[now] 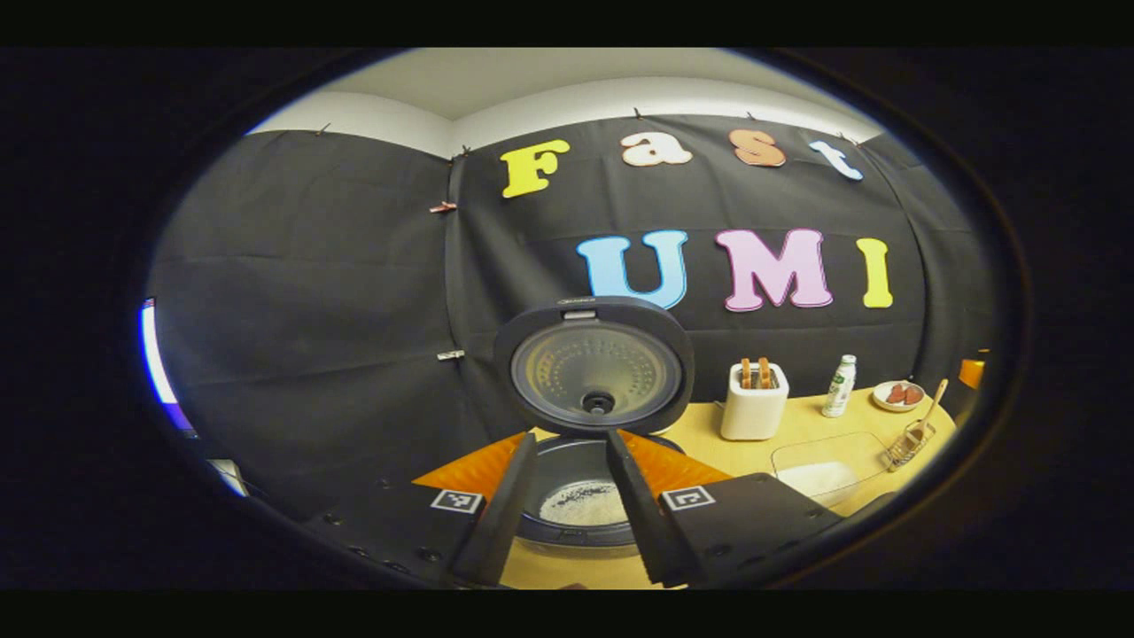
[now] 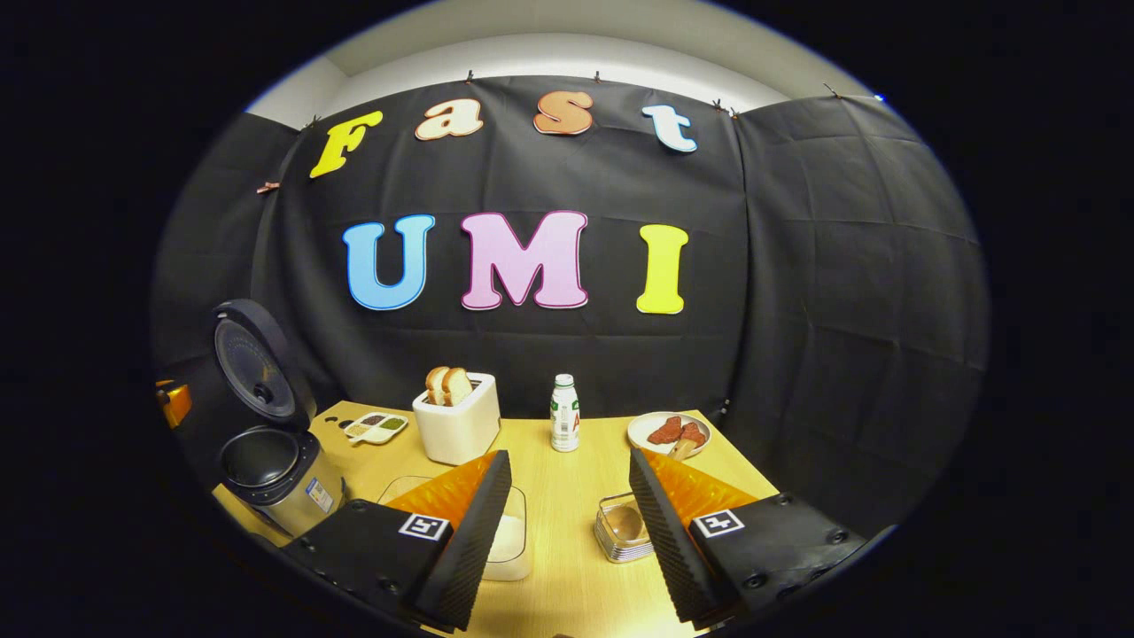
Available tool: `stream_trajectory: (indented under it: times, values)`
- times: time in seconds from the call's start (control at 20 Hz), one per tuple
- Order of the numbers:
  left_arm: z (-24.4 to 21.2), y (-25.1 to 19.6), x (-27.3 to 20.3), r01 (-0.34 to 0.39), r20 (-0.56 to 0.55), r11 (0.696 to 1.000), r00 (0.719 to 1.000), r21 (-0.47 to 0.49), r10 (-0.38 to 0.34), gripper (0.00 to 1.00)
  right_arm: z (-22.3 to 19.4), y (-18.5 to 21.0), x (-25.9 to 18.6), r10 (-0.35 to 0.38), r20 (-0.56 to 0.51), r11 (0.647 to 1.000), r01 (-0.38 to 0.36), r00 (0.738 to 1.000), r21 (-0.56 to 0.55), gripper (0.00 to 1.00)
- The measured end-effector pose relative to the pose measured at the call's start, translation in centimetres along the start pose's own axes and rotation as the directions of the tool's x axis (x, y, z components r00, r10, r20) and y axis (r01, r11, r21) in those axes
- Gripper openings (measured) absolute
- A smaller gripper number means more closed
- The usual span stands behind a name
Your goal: Close the left gripper, press the button to open the rice cooker; take a wooden spoon from the chopstick holder with the right hand, scoop a spoonful of rice and pour it into the rice cooker, then put the wooden spoon back into the chopstick holder.
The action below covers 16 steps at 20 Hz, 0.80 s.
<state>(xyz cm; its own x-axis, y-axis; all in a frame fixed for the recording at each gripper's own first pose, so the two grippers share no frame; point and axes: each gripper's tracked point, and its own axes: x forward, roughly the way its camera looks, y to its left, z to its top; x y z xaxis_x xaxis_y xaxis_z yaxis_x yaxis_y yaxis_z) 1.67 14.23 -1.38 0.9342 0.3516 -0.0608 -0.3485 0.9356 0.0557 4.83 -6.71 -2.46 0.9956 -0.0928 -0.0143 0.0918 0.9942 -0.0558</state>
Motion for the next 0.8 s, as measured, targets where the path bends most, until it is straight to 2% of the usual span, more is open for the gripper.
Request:
stream_trajectory:
  times: [0.2, 0.4, 0.55, 0.8]
  values:
    - [-0.1, -0.2, -0.9, 0.004, -0.003, 1.000, 1.000, -0.004, -0.004, 0.59, -0.6, -1.9, 1.2, -0.029, -0.014, 1.000, 0.029, 0.999, -0.006, 0.84]
    - [-0.1, -0.5, -1.6, 0.000, -0.005, 1.000, 1.000, -0.013, 0.000, 0.66, -0.9, -3.4, 2.5, -0.046, -0.029, 0.999, 0.047, 0.999, 0.015, 0.84]
    - [-0.1, -1.0, -2.1, 0.014, -0.006, 0.999, 1.000, -0.032, -0.014, 0.77, -1.2, -4.7, 3.8, -0.064, -0.038, 0.998, 0.064, 0.997, 0.010, 0.84]
    - [0.2, -1.7, -2.3, 0.008, -0.011, 1.000, 1.000, -0.026, -0.008, 0.77, -2.2, -6.3, 6.3, -0.072, -0.067, 0.997, 0.074, 0.995, 0.015, 0.84]
